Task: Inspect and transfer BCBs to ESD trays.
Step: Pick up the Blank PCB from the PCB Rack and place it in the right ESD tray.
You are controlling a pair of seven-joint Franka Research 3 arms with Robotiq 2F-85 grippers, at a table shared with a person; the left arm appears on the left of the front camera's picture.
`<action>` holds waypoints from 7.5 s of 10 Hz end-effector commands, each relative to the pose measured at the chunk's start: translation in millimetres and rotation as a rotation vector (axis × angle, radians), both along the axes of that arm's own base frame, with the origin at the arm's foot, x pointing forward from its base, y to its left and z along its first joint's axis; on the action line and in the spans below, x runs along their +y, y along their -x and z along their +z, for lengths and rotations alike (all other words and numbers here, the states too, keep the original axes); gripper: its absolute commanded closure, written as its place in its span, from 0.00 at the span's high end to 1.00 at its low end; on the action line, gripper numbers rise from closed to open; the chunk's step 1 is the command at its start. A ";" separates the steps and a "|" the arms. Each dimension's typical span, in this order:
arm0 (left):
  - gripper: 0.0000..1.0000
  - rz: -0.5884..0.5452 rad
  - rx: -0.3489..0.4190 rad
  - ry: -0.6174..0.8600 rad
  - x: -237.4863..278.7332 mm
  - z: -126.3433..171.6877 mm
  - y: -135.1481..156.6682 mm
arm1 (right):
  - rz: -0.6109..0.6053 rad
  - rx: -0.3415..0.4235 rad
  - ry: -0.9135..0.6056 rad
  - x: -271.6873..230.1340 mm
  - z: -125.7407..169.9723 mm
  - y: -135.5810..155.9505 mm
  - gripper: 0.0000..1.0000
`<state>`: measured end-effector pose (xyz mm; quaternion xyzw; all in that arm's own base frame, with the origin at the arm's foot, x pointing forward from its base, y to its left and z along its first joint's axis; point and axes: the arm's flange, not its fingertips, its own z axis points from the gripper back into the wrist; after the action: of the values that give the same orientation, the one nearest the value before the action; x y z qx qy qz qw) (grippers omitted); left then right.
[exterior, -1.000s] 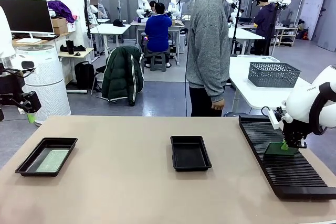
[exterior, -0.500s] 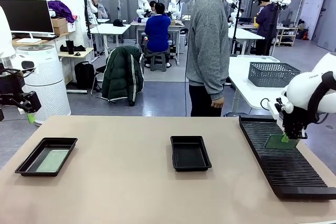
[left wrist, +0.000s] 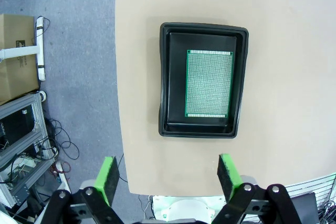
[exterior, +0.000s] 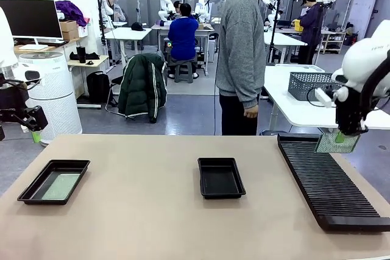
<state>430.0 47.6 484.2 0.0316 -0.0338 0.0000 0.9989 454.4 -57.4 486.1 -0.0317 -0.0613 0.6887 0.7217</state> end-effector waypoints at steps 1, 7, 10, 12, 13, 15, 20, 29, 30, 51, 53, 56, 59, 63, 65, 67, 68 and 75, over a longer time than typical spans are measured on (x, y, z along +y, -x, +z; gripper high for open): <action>1.00 0.003 0.000 0.015 -0.3 -0.6 0.1 | -0.023 0.056 0.009 -3.1 41.4 -2.8 0.02; 1.00 0.003 0.000 0.015 -0.3 -0.6 0.1 | -0.089 0.041 0.026 -8.5 193.1 12.0 0.02; 1.00 0.003 0.000 0.015 -0.3 -0.6 0.1 | -0.101 0.041 0.024 -12.7 222.6 10.6 0.02; 1.00 0.003 0.000 0.015 -0.3 -0.6 0.1 | -0.069 0.023 0.009 -11.7 220.6 19.6 0.02; 1.00 0.003 0.000 0.015 -0.3 -0.6 0.1 | -0.069 0.023 0.009 -11.7 220.6 19.6 0.02; 1.00 0.003 0.000 0.015 -0.3 -0.6 0.1 | -0.069 0.023 0.009 -11.7 220.6 19.6 0.02; 1.00 0.003 0.000 0.015 -0.3 -0.6 0.1 | -0.069 0.023 0.009 -11.7 220.6 19.6 0.02; 1.00 0.003 0.000 0.015 -0.3 -0.6 0.1 | -0.484 0.100 -0.153 32.3 176.3 42.9 0.02; 1.00 0.003 0.000 0.015 -0.3 -0.6 0.1 | -0.570 0.106 -0.179 49.2 162.6 49.8 0.02; 1.00 0.003 0.000 0.015 -0.3 -0.6 0.1 | -1.311 0.538 -0.728 214.4 -84.0 7.8 0.02; 1.00 0.003 0.000 0.015 -0.3 -0.6 0.1 | -1.315 0.591 -0.764 213.4 -106.2 -3.1 0.02; 1.00 0.003 0.000 0.015 -0.3 -0.6 0.1 | -1.313 0.647 -0.804 225.2 -132.9 -17.0 0.02; 1.00 0.003 0.000 0.015 -0.3 -0.6 0.1 | -1.357 0.683 -0.825 234.3 -157.6 -26.1 0.02; 1.00 0.003 0.000 0.015 -0.3 -0.6 0.1 | -1.385 0.725 -0.828 244.2 -181.2 -29.7 0.02; 1.00 0.003 0.000 0.015 -0.3 -0.6 0.1 | -1.385 0.724 -0.817 249.7 -189.9 -31.9 0.02; 1.00 0.003 0.000 0.015 -0.3 -0.6 0.1 | -1.386 0.720 -0.809 251.3 -197.4 -34.4 0.02; 1.00 0.003 0.000 0.015 -0.3 -0.6 0.1 | -1.384 0.718 -0.805 251.5 -199.3 -35.4 0.02; 1.00 0.003 0.000 0.015 -0.3 -0.6 0.1 | -1.404 0.709 -0.757 253.8 -207.6 -38.5 0.02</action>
<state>430.0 47.6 484.3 0.0316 -0.0340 0.0000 0.9989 491.1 192.9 282.2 0.4045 -0.0119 -0.0167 0.9143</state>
